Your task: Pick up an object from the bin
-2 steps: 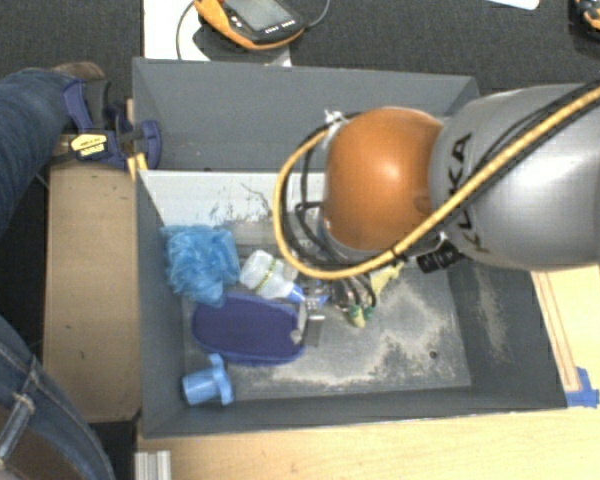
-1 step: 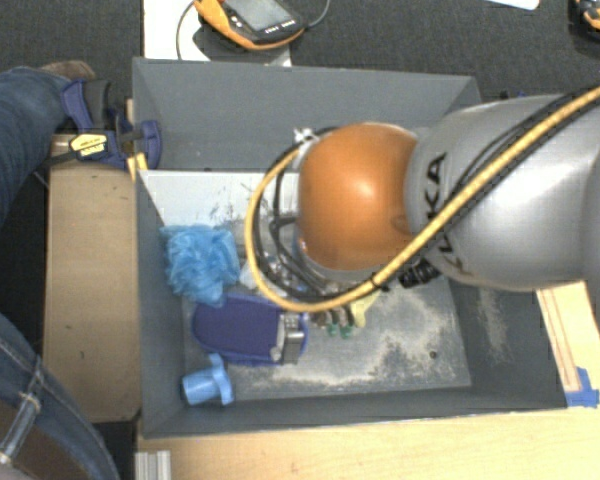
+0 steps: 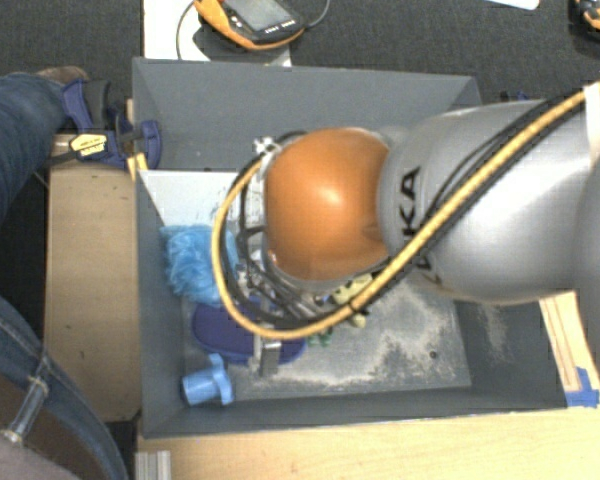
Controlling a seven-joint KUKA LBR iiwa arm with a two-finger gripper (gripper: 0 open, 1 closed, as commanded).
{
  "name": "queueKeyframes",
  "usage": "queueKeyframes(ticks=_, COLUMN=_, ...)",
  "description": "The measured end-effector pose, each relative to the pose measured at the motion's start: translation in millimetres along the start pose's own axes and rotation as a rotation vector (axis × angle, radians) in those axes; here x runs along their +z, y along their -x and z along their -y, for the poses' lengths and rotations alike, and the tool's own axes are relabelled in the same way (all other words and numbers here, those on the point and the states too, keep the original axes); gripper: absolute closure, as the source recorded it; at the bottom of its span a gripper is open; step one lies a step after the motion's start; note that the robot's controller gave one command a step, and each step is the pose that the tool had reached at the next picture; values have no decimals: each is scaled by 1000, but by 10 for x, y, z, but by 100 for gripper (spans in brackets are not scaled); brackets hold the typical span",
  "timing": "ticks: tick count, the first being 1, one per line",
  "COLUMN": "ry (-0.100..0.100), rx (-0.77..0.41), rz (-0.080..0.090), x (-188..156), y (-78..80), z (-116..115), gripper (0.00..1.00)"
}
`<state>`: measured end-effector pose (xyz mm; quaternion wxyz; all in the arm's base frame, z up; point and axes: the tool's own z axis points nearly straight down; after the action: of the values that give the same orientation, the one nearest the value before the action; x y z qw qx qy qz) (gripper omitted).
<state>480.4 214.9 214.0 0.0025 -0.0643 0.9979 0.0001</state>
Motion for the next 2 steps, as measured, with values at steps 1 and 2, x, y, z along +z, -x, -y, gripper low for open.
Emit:
queueKeyframes(ticks=1, ry=3, rx=227, rz=0, x=-32, y=166, z=56, gripper=0)
queueKeyframes(ticks=2, ry=4, rx=266, rz=1, x=253, y=157, z=-169, gripper=0)
